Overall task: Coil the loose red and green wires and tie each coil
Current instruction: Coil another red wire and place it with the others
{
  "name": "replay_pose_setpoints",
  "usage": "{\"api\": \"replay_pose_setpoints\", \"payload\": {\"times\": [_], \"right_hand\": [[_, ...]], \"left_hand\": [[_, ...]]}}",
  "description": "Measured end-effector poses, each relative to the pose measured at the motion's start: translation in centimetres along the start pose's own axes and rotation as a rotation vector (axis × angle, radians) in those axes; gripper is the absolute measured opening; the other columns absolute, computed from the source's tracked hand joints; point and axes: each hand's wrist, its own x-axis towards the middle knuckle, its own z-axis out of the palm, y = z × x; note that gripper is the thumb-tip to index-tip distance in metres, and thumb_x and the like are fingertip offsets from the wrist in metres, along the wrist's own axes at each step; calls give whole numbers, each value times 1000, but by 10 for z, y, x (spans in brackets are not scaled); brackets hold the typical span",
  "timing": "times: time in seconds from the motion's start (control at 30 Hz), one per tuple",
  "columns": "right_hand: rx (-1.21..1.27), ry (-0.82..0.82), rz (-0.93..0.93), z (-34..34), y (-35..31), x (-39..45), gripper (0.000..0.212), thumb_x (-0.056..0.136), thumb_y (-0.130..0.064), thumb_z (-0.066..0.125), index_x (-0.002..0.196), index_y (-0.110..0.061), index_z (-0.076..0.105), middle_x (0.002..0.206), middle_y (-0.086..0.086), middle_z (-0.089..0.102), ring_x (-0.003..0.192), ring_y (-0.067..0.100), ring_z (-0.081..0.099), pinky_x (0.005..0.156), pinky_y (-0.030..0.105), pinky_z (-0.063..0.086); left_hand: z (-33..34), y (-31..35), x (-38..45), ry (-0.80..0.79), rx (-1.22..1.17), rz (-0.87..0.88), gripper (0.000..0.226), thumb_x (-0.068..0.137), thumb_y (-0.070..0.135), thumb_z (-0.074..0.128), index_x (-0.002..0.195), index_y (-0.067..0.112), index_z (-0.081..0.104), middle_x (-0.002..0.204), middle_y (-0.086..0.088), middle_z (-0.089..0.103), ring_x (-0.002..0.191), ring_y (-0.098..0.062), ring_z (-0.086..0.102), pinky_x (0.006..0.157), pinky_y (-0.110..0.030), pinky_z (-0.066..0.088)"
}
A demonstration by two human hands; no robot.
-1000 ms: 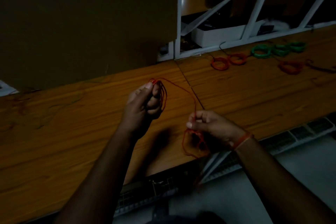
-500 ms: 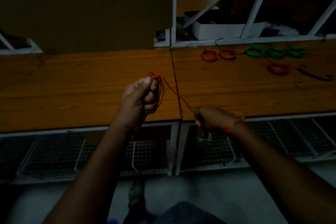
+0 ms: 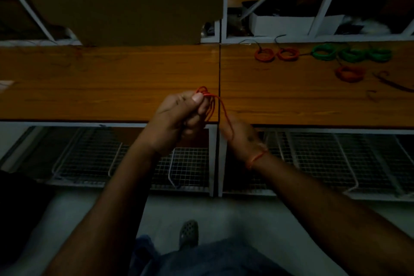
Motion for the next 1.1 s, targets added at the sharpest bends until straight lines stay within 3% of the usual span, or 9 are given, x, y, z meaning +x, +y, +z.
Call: {"api": "replay_pose_setpoints", "payload": {"times": [0.1,0.13,0.27,0.4,0.53,0.67,0.83,0.97,1.1], "right_hand": [[-82,-455,-334,12,-7,-19,20,100,-29,55,95,-15,68,89,3,63,81,20,61,78,42,55],[-107,-509,-179,8,3,-17,12,97,-22,62,94,-13,68,91,4,64,85,22,64,79,40,56],[282,40,196,3,14,-12,33,86,0,64,66,-23,51,84,7,66,88,26,69,73,37,54],[482,-424,60,12,17,-32,29,85,1,68,68,-16,51,79,3,72,84,17,72,78,35,59],[559,272,408,19,49,-24,38,84,9,59,62,-20,47,71,7,64,81,29,69,84,48,58],[659,-446,149,11,55,-47,32,87,5,66,69,-18,52,79,15,68,84,26,74,83,46,58],[458,287,371,10,60,-30,33,88,2,61,68,-23,53,75,0,62,79,24,63,75,36,52],[580,-402,-59,20,38,-36,7,89,-15,76,93,-18,72,96,-2,74,92,10,69,86,34,56],[1116,-306,-104,7,44,-48,9,93,-8,67,100,-2,68,97,12,75,93,19,71,85,29,54]], "left_hand": [[-1,8,-1,-60,88,-26,30,104,26,40,79,19,55,59,6,37,47,-11,28,44,-24,23],[-1,9,-1,-94,138,-39,30,105,26,40,80,19,56,60,5,37,48,-11,28,44,-25,22],[4,7,0,-93,15,-44,31,107,23,36,82,18,53,60,4,35,48,-16,19,44,-28,16],[-1,7,6,-82,72,-55,29,106,25,38,82,16,52,60,4,36,47,-12,25,44,-24,21],[-2,-3,6,-38,65,-109,29,106,29,40,83,19,53,61,4,38,48,-11,28,44,-26,20],[-3,-1,7,62,82,-142,33,109,28,38,82,18,53,61,3,38,49,-13,27,44,-28,18],[9,-14,7,17,49,-218,32,109,30,41,82,19,53,62,1,33,54,-22,13,46,-30,12],[5,-18,14,44,-58,-238,30,106,33,44,81,20,54,63,2,33,51,-16,15,45,-28,11],[-4,-19,12,98,-302,-265,30,104,31,41,80,19,54,61,6,28,50,-12,12,44,-23,12]]}}
